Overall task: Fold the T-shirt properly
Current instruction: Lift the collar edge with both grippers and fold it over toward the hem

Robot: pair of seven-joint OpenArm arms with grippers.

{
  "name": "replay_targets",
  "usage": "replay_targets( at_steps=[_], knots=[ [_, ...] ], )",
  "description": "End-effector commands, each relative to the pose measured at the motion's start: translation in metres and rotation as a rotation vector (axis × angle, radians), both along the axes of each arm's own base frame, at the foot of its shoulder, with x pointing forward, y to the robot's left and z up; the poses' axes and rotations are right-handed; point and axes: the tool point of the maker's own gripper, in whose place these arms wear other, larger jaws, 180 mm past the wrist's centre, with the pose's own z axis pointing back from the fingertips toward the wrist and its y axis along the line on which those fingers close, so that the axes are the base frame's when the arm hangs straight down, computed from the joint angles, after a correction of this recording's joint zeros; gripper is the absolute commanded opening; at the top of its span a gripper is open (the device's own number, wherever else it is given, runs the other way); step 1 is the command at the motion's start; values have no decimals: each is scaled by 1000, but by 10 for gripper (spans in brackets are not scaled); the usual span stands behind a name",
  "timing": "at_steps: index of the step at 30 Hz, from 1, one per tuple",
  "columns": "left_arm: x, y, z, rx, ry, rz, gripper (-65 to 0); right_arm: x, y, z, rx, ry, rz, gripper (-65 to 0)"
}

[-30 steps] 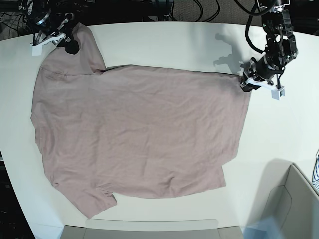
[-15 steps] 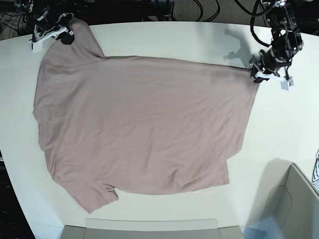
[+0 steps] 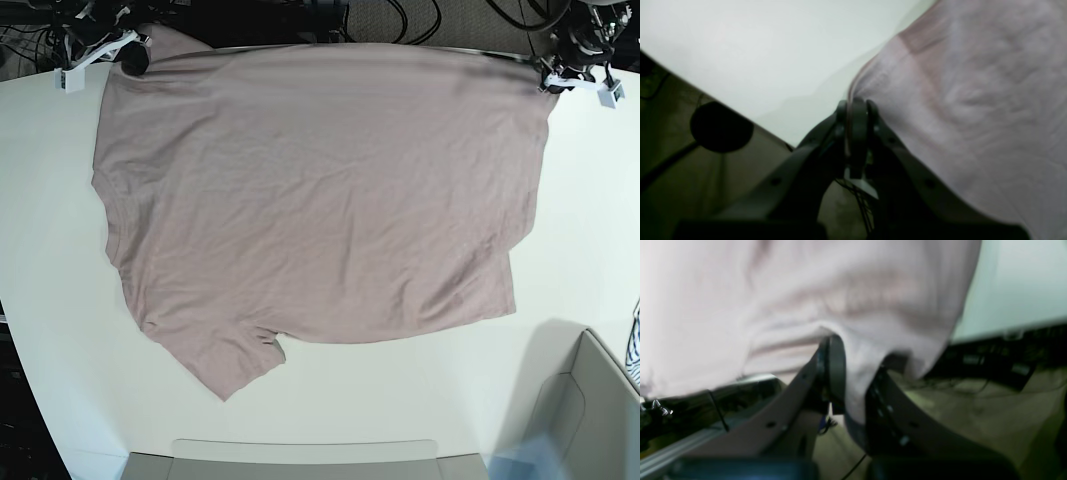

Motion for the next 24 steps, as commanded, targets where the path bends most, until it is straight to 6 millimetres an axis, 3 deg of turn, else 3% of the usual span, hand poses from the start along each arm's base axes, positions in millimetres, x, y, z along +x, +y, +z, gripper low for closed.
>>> replay_targets(
  at_steps=[1,4,18,24],
  knots=[
    [18,4,18,42,-70,-25,-650,7,-2,12,-16,-42,3,-650],
    [24,3,23,51,-85,-30,-650,22,-2,26,-40,-95,14,-650],
    [96,-6,44,-24,-206,-45,-650,74,-18,34,-222,-128,76,-650],
    [117,13,40,56,-186,-16,-650,106,2,30,-315,-141,181,-650]
  ],
)
